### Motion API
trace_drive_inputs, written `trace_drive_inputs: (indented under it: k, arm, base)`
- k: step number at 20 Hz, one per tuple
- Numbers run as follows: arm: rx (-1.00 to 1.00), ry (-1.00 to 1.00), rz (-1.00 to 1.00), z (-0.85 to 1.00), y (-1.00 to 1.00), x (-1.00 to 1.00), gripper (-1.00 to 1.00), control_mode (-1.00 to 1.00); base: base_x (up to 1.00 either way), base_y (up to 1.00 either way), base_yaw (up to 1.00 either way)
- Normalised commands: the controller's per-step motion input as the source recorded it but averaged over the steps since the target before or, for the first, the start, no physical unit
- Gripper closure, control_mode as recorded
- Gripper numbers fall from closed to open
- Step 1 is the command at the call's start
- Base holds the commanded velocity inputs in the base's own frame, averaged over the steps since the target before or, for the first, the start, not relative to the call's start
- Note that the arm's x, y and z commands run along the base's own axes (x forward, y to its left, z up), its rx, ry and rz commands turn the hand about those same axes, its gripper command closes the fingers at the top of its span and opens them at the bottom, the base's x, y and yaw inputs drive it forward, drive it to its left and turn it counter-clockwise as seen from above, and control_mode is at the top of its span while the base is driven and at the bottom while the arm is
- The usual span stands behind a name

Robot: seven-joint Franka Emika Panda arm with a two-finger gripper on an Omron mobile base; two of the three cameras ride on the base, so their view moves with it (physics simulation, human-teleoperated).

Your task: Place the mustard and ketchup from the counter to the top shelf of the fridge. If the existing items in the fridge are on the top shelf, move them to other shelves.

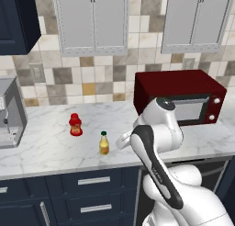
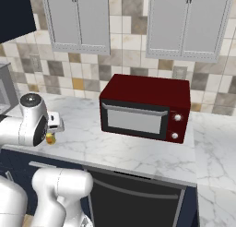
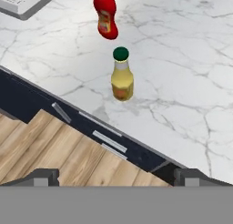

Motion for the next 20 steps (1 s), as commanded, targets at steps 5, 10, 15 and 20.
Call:
trace_drive_inputs:
  k: [5, 10, 15, 20]
  arm:
    - [0.00, 0.00, 0.00, -0.17, 0.00, 0.19, -1.00, -1.00]
    - [0.00, 0.00, 0.00, -0.16, 0.07, 0.08, -1.00, -1.00]
    - [0.00, 0.00, 0.00, -0.14, 0.19, 0.15, -1.00, -1.00]
    - [0.00, 0.00, 0.00, -0.25, 0.30, 0.18, -1.00, -1.00]
  base:
    - [0.00, 0.00, 0.00]
    - [0.00, 0.00, 0.00]
    - [0.00, 0.00, 0.00]
    - [0.00, 0.00, 0.00]
